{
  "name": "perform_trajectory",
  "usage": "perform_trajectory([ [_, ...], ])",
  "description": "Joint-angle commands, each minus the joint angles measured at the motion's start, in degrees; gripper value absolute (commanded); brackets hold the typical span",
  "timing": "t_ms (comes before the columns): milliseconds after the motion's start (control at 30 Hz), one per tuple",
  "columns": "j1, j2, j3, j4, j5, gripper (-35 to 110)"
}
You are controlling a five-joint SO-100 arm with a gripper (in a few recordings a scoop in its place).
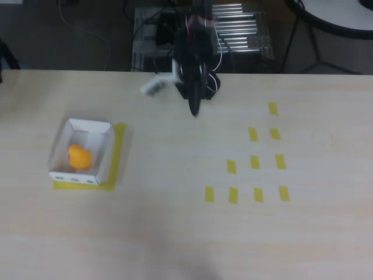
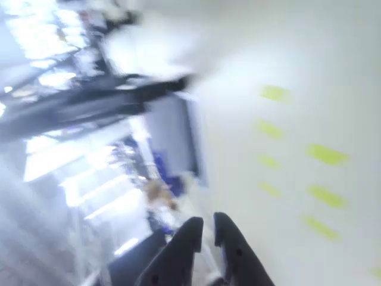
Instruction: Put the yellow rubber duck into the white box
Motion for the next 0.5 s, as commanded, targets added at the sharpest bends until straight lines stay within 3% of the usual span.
perform_trajectory([
  [0, -2.7, 15.4, 21.7, -1.0, 2.5, 0],
  [133, -2.5, 18.7, 29.4, 1.0, 3.7, 0],
  [467, -1.9, 18.7, 29.7, 1.3, 4.4, 2],
])
